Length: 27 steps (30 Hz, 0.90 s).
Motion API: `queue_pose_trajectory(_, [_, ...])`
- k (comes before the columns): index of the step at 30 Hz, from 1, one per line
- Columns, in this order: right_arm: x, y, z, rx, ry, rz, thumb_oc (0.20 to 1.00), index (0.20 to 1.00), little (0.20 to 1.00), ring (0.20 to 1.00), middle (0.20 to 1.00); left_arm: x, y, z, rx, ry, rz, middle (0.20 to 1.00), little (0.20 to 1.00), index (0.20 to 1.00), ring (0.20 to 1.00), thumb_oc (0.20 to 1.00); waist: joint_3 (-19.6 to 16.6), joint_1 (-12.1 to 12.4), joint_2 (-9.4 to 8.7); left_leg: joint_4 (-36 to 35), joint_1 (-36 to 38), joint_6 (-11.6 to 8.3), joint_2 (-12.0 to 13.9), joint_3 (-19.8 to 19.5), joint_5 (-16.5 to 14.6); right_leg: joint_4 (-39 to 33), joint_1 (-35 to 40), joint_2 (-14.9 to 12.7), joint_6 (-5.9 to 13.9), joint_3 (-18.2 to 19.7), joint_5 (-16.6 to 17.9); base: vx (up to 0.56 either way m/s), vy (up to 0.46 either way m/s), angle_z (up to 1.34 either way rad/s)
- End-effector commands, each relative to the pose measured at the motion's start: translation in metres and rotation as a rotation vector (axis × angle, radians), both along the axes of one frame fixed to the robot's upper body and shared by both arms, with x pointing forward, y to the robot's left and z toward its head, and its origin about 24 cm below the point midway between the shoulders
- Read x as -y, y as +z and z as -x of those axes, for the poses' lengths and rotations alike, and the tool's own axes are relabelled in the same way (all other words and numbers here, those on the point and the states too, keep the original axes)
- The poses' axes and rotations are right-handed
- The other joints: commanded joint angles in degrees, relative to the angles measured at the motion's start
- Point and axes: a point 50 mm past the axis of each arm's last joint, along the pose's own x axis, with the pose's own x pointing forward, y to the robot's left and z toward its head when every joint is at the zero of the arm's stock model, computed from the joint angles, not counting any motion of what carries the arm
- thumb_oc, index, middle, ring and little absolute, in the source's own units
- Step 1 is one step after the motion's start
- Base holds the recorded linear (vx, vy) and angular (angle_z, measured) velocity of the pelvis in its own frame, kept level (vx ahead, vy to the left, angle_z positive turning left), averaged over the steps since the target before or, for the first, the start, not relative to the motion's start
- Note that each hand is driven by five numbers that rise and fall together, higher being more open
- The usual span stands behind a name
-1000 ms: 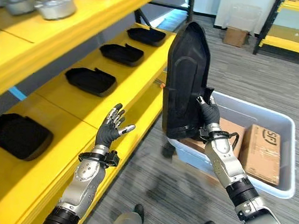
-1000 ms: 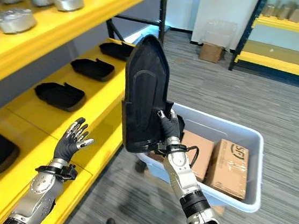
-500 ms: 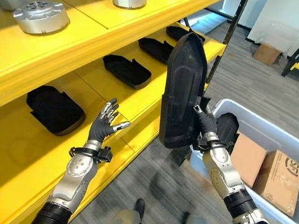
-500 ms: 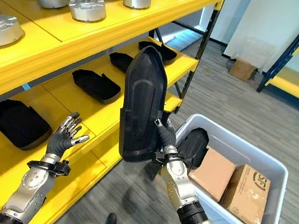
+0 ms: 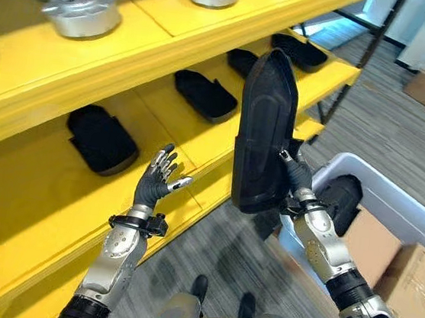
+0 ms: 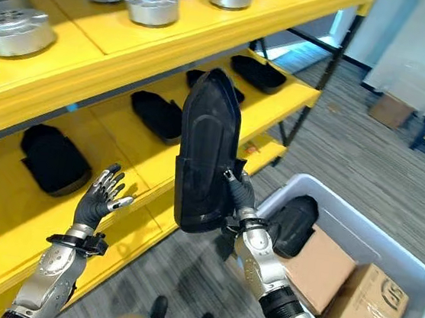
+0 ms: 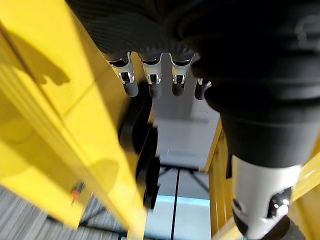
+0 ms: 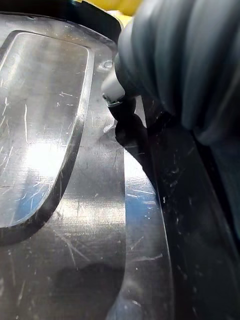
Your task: Move parts from the plastic box to the shelf.
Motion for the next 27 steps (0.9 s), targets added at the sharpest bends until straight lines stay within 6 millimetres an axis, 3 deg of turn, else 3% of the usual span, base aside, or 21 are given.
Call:
queue_pose_trajectory(1, [0.0, 0.036, 0.001, 0.18, -0.009, -0.115, 0.2, 0.2, 0.2, 0.2, 0.2, -0.01, 0.021, 0.004, 0.098, -0.018, -0.044, 1.0, 1.0, 1.0, 1.0, 1.0, -0.56, -1.63, -5.72, 13.68, 0.81, 5.12, 1.96, 6.21, -13.13, -1.42, -1.7, -1.78, 4.39, 2.09, 2.78, -0.01, 0.1, 0.59])
queue_pose_trajectory(2, [0.004, 0.034, 0.001, 0.175, -0.023, -0.111, 0.2, 0.2, 0.2, 0.2, 0.2, -0.01, 0.021, 0.004, 0.097, -0.013, -0.034, 1.0, 1.0, 1.0, 1.0, 1.0, -0.72, -1.96, -5.88, 12.56, 2.03, 4.68, 5.03, 6.27, -12.0, -0.6, -1.89, -2.44, 4.42, 1.45, 2.21, 0.01, 0.073, 0.36])
queue_pose_trajectory(3, [0.004, 0.034, 0.002, 0.175, -0.023, -0.11, 0.2, 0.2, 0.2, 0.2, 0.2, -0.01, 0.021, 0.004, 0.096, -0.013, -0.033, 1.0, 1.0, 1.0, 1.0, 1.0, -0.64, -2.04, -5.82, 12.32, 2.31, 4.58, 5.09, 6.16, -11.96, -0.42, -1.77, -2.38, 4.36, 1.33, 2.02, 0.0, 0.07, 0.23])
queue_pose_trajectory(4, [0.005, 0.033, 0.002, 0.176, -0.031, -0.1, 0.2, 0.2, 0.2, 0.2, 0.2, -0.008, 0.022, 0.003, 0.101, -0.014, -0.023, 1.0, 1.0, 1.0, 1.0, 1.0, -0.84, -2.48, -5.49, 10.02, 3.78, 3.72, 8.59, 6.77, -9.58, 0.49, -2.13, -2.83, 4.44, 0.36, 1.26, -0.07, 0.224, 0.53])
queue_pose_trajectory(5, [0.008, 0.035, 0.001, 0.183, -0.058, -0.103, 0.2, 0.2, 0.2, 0.2, 0.2, -0.004, 0.024, -0.002, 0.115, -0.012, -0.001, 1.0, 1.0, 1.0, 1.0, 1.0, -0.82, -3.3, -4.05, 3.59, 4.31, 1.23, 16.46, 8.58, -2.43, 3.51, -3.9, -4.63, 5.1, -2.04, -0.26, -0.09, 0.318, 0.77])
queue_pose_trajectory(7, [0.014, 0.036, 0.0, 0.187, -0.095, -0.098, 0.2, 0.2, 0.2, 0.2, 0.2, 0.001, 0.026, -0.008, 0.121, -0.028, 0.001, 1.0, 1.0, 1.0, 1.0, 1.0, -0.7, -4.16, -2.38, -1.96, 5.04, -1.2, 21.54, 11.46, 4.24, 9.35, -6.19, -6.78, 5.39, -4.92, -2.22, -0.07, 0.343, 1.0])
queue_pose_trajectory(8, [0.016, 0.035, 0.0, 0.186, -0.107, -0.097, 0.2, 0.2, 0.2, 0.2, 0.2, 0.003, 0.026, -0.01, 0.12, -0.039, 0.003, 1.0, 1.0, 1.0, 1.0, 1.0, -0.55, -4.34, -1.58, -3.75, 5.32, -2.13, 22.88, 12.54, 5.95, 12.11, -7.12, -7.92, 5.85, -6.03, -3.25, -0.03, 0.215, 0.96])
queue_pose_trajectory(11, [0.019, 0.033, 0.001, 0.18, -0.12, -0.095, 0.2, 0.2, 0.2, 0.2, 0.2, 0.004, 0.025, -0.01, 0.11, -0.058, 0.005, 1.0, 1.0, 1.0, 1.0, 1.0, -0.89, -4.18, -0.55, -6.12, 6.53, -3.13, 23.04, 13.23, 4.66, 15.41, -7.68, -9.63, 6.68, -7.72, -4.35, 0.02, 0.283, 0.76])
queue_pose_trajectory(13, [0.019, 0.03, 0.003, 0.171, -0.122, -0.105, 0.2, 0.2, 0.2, 0.2, 0.2, 0.002, 0.023, -0.008, 0.098, -0.066, -0.001, 1.0, 1.0, 1.0, 1.0, 1.0, -1.27, -3.22, 0.16, -6.98, 6.31, -3.37, 21.24, 12.11, 2.79, 15.71, -7.21, -11.54, 7.73, -9.28, -3.65, 0.04, 0.281, 0.49])
queue_pose_trajectory(15, [0.02, 0.027, 0.007, 0.158, -0.123, -0.116, 0.2, 0.2, 0.2, 0.2, 0.2, -0.004, 0.023, -0.007, 0.09, -0.063, -0.024, 1.0, 1.0, 1.0, 1.0, 1.0, -0.6, -1.6, -0.73, -3.65, 4.85, -2.6, 17.98, 10.56, -0.63, 13.64, -4.58, -14.9, 9.27, -10.39, -1.1, 0.08, 0.271, 0.69])
queue_pose_trajectory(18, [0.018, 0.023, 0.009, 0.145, -0.103, -0.104, 0.2, 0.2, 0.2, 0.2, 0.2, -0.009, 0.023, -0.005, 0.086, -0.055, -0.046, 1.0, 1.0, 1.0, 1.0, 1.0, -0.27, -0.84, -1.55, -1.33, 4.12, -1.93, 15.93, 9.64, -3.16, 10.84, -2.19, -16.61, 10.56, -11.07, 0.64, 0.04, 0.289, 0.57])
queue_pose_trajectory(19, [0.015, 0.019, 0.013, 0.129, -0.091, -0.111, 0.2, 0.2, 0.2, 0.2, 0.2, -0.012, 0.025, -0.004, 0.092, -0.052, -0.055, 1.0, 1.0, 1.0, 1.0, 1.0, -0.2, 0.12, -2.13, 0.22, 3.26, -1.3, 13.88, 9.05, -4.72, 8.43, -0.67, -17.96, 11.34, -11.67, 1.99, 0.03, 0.175, 0.37])
queue_pose_trajectory(21, [0.014, 0.018, 0.013, 0.125, -0.088, -0.111, 0.2, 0.2, 0.2, 0.2, 0.2, -0.014, 0.026, -0.004, 0.096, -0.048, -0.07, 1.0, 1.0, 1.0, 1.0, 1.0, -0.26, 0.69, -2.6, 1.17, 2.52, -1.07, 12.91, 8.66, -5.37, 7.32, 0.13, -18.59, 11.78, -12.26, 2.67, 0.04, 0.236, 0.36])
queue_pose_trajectory(23, [0.011, 0.016, 0.015, 0.118, -0.066, -0.104, 0.2, 0.2, 0.2, 0.2, 0.2, -0.019, 0.029, -0.003, 0.105, -0.035, -0.094, 1.0, 1.0, 1.0, 1.0, 1.0, -0.78, 1.77, -3.82, 3.21, 0.86, -0.13, 9.98, 7.71, -7.29, 3.41, 2.08, -20.08, 12.82, -13.29, 5.15, 0.05, 0.255, 0.3])
queue_pose_trajectory(25, [0.011, 0.016, 0.015, 0.118, -0.065, -0.104, 0.2, 0.2, 0.2, 0.2, 0.2, -0.02, 0.029, -0.003, 0.105, -0.034, -0.094, 1.0, 1.0, 1.0, 1.0, 1.0, -0.81, 1.66, -3.88, 3.43, 0.71, -0.06, 9.87, 7.61, -7.4, 3.22, 2.21, -20.15, 12.9, -13.42, 5.27, 0.02, 0.078, 0.15])
queue_pose_trajectory(27, [0.007, 0.016, 0.014, 0.116, -0.045, -0.096, 0.2, 0.2, 0.2, 0.2, 0.2, -0.023, 0.031, -0.003, 0.118, -0.023, -0.11, 1.0, 1.0, 1.0, 1.0, 1.0, -0.97, 2.76, -5.13, 6.17, -0.95, 0.68, 7.43, 7.03, -9.31, 0.9, 3.2, -21.21, 13.53, -13.73, 7.37, 0.06, 0.218, 0.05])
